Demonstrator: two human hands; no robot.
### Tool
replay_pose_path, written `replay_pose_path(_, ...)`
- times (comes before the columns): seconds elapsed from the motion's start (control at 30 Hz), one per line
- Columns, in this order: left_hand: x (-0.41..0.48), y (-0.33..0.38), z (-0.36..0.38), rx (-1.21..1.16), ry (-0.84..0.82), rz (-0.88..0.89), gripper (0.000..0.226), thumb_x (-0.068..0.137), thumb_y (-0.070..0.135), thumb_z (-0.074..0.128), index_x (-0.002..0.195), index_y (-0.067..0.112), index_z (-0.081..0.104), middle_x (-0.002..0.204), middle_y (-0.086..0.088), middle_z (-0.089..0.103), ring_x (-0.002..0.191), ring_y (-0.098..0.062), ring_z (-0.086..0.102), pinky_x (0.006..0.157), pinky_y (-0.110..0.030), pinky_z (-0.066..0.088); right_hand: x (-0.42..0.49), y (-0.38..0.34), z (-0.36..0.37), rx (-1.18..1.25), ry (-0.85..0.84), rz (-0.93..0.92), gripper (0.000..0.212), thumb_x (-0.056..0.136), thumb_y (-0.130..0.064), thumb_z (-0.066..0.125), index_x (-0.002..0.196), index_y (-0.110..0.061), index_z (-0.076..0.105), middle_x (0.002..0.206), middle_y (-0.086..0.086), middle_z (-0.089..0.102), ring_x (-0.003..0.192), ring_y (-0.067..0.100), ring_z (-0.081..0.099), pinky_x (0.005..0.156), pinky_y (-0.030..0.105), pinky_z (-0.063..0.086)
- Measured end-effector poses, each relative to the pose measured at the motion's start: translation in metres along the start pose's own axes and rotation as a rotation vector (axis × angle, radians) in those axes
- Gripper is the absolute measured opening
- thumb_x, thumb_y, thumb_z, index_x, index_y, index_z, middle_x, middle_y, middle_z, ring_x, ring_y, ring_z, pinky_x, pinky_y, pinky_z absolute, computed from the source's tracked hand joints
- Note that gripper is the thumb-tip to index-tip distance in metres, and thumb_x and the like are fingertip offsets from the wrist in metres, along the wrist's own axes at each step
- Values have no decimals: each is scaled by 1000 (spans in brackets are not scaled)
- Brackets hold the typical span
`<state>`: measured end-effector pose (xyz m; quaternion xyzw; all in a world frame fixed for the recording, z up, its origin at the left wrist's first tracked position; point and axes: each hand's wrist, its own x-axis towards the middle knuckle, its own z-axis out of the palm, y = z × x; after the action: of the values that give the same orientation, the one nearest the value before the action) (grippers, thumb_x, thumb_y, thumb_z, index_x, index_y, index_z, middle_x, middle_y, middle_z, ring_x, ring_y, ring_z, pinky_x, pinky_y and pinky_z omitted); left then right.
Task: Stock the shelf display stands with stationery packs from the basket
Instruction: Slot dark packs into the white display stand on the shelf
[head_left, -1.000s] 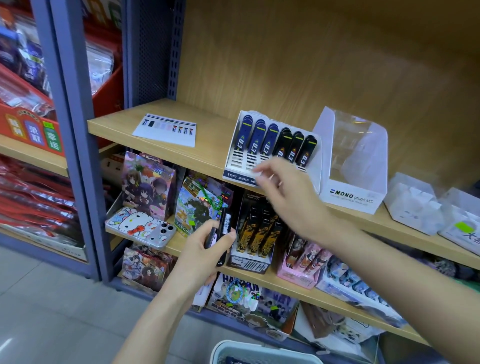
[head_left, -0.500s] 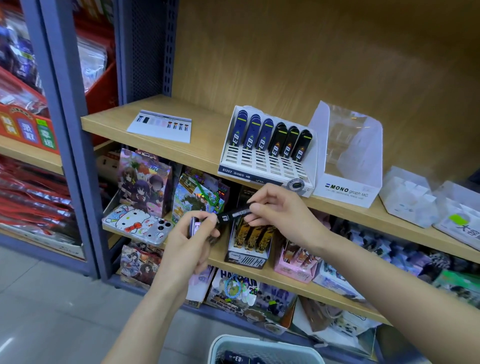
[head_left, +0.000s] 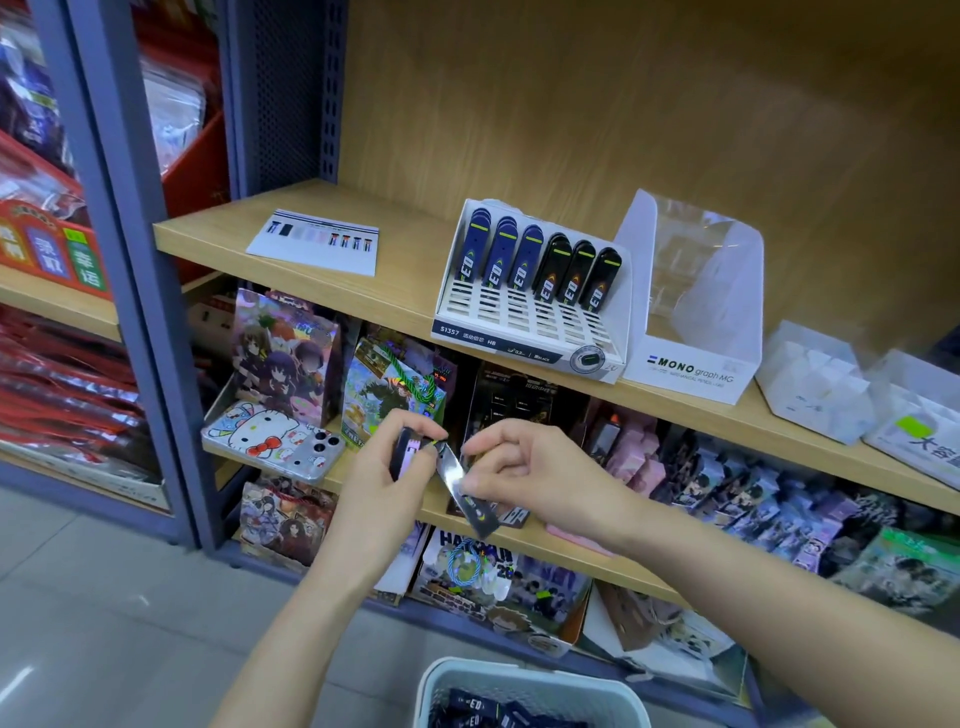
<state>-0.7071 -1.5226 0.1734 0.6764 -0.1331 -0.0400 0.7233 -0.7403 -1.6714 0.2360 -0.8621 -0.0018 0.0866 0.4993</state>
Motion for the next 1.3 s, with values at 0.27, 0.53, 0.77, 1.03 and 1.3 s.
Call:
replay_pose_path(0.27,2,6,5,-229,-9,-228,13,93,1,43,96,10,35,56,-4,33,41,-11,25,36,-20,22,-13,-14,-25,-69,14,36,5,91,-10,59,90,-10,54,77,4,62,56,4,62,56,15,52)
replay_pose_path(0.53,3,4,7,-197,45,-225,18,102,19,38,91,8,47,56,-5,49,38,-11,40,40,-23,34,4,-43,-86,132,597,-229,15,94,-3,53,98,-15,44,89,6,59,68,10,68,64,22,57)
replay_pose_path(0.77,8,7,5,-199,54,-128,13,99,26,44,102,17,54,77,-1,66,39,-15,43,37,-26,37,42,-40,-114,-107,793,-245,6,100,-12,41,99,-10,46,87,10,57,73,12,65,65,22,57)
replay_pose_path(1.03,11,3,6,-201,32,-126,23,98,30,45,92,9,52,73,-7,64,35,-14,32,38,-21,26,62,-39,-123,-457,715,-271,8,96,-8,48,100,-8,55,78,7,60,70,13,64,64,23,56)
replay_pose_path(1.3,11,4,7,-197,-17,-198,38,98,37,44,87,1,53,38,2,36,34,-11,24,36,-19,21,58,-44,-139,-599,598,-287,17,93,-3,53,96,-19,57,82,12,64,68,5,63,73,15,53)
